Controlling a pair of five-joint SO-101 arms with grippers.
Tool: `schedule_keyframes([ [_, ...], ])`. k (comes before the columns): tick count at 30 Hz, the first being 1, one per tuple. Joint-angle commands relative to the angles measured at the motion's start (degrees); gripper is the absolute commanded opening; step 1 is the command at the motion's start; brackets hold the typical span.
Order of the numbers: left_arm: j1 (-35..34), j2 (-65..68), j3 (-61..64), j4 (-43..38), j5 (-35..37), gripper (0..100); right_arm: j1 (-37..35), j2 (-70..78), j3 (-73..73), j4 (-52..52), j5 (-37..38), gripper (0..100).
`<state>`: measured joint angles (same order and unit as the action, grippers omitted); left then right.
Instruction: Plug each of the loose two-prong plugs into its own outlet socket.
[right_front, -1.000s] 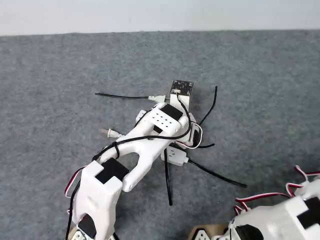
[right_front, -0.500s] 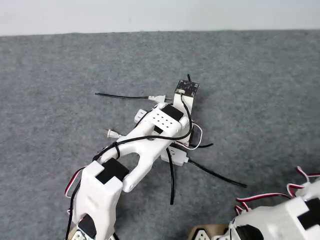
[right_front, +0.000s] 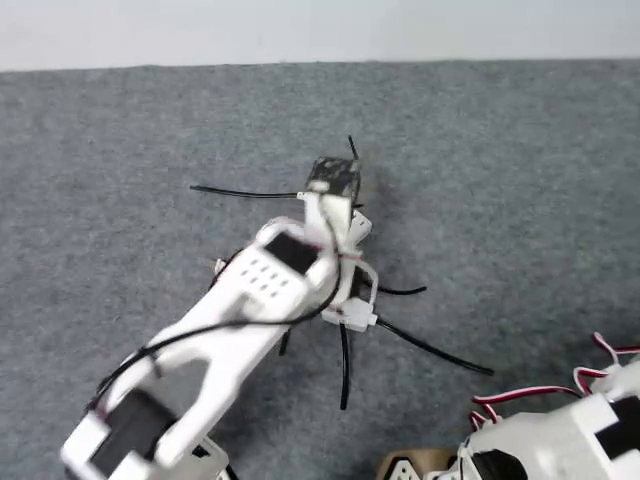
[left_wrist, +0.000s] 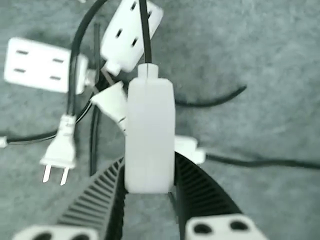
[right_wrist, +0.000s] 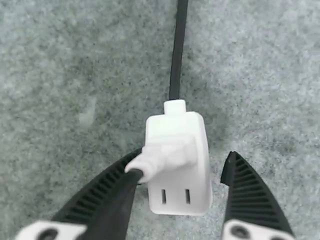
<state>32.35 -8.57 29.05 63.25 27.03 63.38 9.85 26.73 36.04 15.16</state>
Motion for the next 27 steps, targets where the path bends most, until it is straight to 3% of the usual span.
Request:
schedule_keyframes([
  [1,-4.1,-13.0,13.8,-7.7,-2.4,1,0.2,-0.8,-2.9,0.9,-0.4,23.4],
  [11,-22.2,-39.8,44.0,-10.2,-5.3,1,-3.9,-0.9,-3.1,5.8,-0.2,23.4],
  [14,-24.8,-45.2,48.8,-10.1,-10.4,1,-5.4,-0.9,-3.2,7.4,-0.3,23.4],
  [18,-26.6,-48.3,51.5,-9.9,-12.0,3,-8.0,-0.9,-3.2,10.1,-0.4,23.4],
  [20,-27.4,-48.0,51.5,-9.7,-12.0,9,-8.8,-1.0,-3.3,11.4,-0.4,23.4],
  [25,-27.9,-48.2,51.6,-5.6,-11.8,36,-9.7,-1.0,-4.0,12.4,-0.3,23.4],
  [27,-30.3,-48.2,51.4,-5.5,-12.1,41,-9.7,-1.0,-5.1,14.0,-0.3,23.4],
])
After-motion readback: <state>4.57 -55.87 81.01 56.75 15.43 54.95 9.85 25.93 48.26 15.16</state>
